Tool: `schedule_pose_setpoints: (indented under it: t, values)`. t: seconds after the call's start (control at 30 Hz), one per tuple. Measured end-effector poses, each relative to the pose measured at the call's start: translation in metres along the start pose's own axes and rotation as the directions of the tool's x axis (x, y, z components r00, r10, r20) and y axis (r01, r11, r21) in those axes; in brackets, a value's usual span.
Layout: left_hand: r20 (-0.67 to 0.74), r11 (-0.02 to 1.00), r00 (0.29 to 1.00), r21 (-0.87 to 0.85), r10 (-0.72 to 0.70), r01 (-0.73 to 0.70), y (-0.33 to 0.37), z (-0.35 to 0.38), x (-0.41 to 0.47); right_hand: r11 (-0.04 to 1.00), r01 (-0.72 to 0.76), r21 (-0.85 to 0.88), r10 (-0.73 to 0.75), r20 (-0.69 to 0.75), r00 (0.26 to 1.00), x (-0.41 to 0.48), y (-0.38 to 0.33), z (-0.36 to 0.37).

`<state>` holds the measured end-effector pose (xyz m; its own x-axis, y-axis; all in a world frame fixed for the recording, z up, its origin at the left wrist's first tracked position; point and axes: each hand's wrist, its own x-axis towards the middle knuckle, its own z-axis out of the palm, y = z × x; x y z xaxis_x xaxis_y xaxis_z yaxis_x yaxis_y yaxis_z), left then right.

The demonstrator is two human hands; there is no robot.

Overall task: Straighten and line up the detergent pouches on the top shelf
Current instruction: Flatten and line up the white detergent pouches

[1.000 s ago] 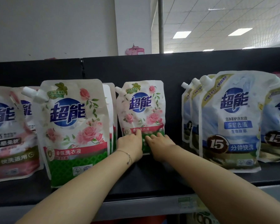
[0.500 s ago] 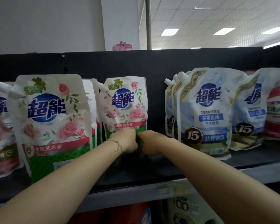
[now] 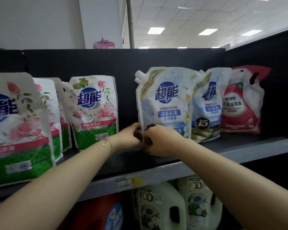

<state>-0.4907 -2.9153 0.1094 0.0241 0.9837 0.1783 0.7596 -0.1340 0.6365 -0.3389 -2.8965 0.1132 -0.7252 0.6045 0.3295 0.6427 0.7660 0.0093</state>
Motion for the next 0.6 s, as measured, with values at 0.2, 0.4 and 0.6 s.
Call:
schedule_pose_setpoints:
  t: [0.2,0.4,0.6]
  values:
    - [-0.143,0.968,0.989,-0.250,-0.025,-0.012,0.014,0.033,0.017,0.983,-0.096,-0.157,0.073,-0.146,0.987,-0.029,0.042,-0.012]
    - [-0.263,0.961,0.959,-0.273,-0.110,0.036,0.022,0.059,0.041,0.982,-0.137,-0.132,0.109,-0.198,0.974,-0.029,0.072,-0.001]
    - [-0.304,0.975,0.943,-0.209,-0.137,0.074,0.018,0.061,0.056,0.985,-0.113,-0.128,0.075,-0.270,0.960,-0.016,0.088,0.017]
